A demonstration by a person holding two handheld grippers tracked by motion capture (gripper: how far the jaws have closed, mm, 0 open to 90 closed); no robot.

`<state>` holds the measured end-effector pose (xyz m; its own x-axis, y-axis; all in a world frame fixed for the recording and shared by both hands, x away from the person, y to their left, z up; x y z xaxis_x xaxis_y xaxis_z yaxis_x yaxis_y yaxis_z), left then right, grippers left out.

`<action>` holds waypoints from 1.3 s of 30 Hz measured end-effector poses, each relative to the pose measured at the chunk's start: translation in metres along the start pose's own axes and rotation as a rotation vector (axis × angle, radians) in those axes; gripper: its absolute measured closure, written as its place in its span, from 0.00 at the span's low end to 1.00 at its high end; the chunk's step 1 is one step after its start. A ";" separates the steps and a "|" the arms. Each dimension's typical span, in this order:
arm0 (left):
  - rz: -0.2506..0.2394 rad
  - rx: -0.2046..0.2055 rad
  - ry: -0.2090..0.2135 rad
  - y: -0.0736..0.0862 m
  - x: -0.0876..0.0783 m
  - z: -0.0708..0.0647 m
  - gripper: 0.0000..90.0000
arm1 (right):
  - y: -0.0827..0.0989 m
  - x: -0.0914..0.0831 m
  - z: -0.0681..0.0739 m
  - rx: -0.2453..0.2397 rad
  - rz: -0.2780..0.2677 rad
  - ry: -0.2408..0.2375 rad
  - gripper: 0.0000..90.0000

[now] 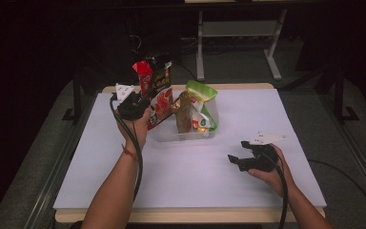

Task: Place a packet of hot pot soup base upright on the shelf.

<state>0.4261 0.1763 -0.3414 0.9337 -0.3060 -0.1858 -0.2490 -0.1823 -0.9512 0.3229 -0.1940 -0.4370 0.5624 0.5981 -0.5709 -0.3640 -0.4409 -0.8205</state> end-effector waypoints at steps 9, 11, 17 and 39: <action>-0.016 0.006 -0.038 0.006 0.014 -0.010 0.86 | 0.000 0.002 0.004 -0.012 0.013 -0.021 0.25; -0.035 0.000 -0.039 0.010 0.018 -0.013 0.86 | 0.001 0.003 0.004 -0.009 0.012 -0.029 0.25; -0.087 -0.025 -0.023 0.022 0.018 -0.017 0.86 | 0.001 0.004 0.004 -0.015 0.016 -0.034 0.25; -0.004 0.050 0.136 0.057 0.002 -0.005 0.83 | 0.002 0.007 0.009 -0.036 0.043 -0.055 0.24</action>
<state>0.4123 0.1604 -0.3943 0.8905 -0.4297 -0.1496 -0.2287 -0.1384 -0.9636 0.3196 -0.1845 -0.4434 0.5048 0.6135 -0.6073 -0.3596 -0.4901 -0.7940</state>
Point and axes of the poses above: each handheld gripper's, and its own axes: x roughly forward along the jaws, y roughly out of its underside, z roughly to its left, the point moved 2 cm from there along x, roughly forward along the jaws, and after that the axes turned 7 degrees about -x, right-handed, at the moved point
